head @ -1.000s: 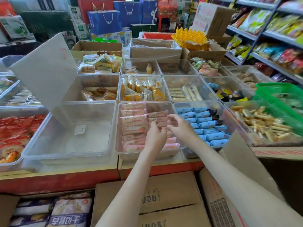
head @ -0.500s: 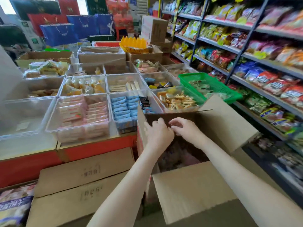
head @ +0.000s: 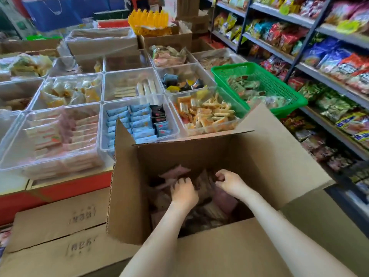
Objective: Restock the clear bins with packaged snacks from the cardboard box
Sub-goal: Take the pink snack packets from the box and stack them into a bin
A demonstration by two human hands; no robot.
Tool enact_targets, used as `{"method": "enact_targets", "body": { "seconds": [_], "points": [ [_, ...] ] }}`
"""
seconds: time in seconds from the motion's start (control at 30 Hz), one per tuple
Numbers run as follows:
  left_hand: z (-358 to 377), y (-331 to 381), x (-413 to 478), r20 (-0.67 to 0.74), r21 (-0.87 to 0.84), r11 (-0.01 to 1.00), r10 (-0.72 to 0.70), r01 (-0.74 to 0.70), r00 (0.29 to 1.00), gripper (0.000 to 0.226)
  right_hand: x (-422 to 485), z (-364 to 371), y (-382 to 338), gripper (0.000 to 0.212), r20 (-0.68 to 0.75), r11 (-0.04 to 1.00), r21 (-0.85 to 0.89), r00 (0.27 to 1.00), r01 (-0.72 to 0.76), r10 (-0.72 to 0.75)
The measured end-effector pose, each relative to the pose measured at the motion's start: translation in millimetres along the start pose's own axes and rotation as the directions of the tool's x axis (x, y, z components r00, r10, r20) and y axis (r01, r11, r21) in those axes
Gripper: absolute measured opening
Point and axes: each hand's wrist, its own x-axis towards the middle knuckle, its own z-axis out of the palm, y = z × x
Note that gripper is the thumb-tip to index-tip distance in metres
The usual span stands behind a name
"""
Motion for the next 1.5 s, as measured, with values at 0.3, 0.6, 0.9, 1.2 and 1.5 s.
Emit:
{"method": "enact_targets", "body": {
  "seconds": [0.3, 0.6, 0.9, 1.2, 1.5],
  "points": [
    [60, -48, 101, 0.072, -0.149, 0.952, -0.259, 0.267, 0.963, 0.067, 159, 98, 5, 0.059, 0.082, 0.919, -0.322, 0.973, 0.230, -0.215],
    [86, -67, 117, 0.115, -0.261, 0.913, -0.292, 0.313, 0.949, 0.054, 185, 137, -9, 0.032, 0.187, 0.699, -0.478, 0.839, 0.532, -0.511],
    [45, -41, 100, 0.545, -0.815, -0.427, -0.336, 0.391, 0.768, 0.030, 116, 102, -6, 0.032, 0.232, 0.452, -0.363, 0.549, 0.815, -0.803],
    [-1, -20, 4, 0.341, -0.930, -0.198, -0.153, 0.310, 0.927, 0.034, 2, 40, -25, 0.044, -0.236, 0.898, 0.263, 0.926, 0.353, -0.295],
    [-63, -36, -122, 0.136, -0.981, 0.168, 0.243, 0.097, 0.960, 0.029, -110, 15, -88, 0.044, 0.212, 0.384, 0.916, 0.951, -0.113, -0.226]
  ]
}}
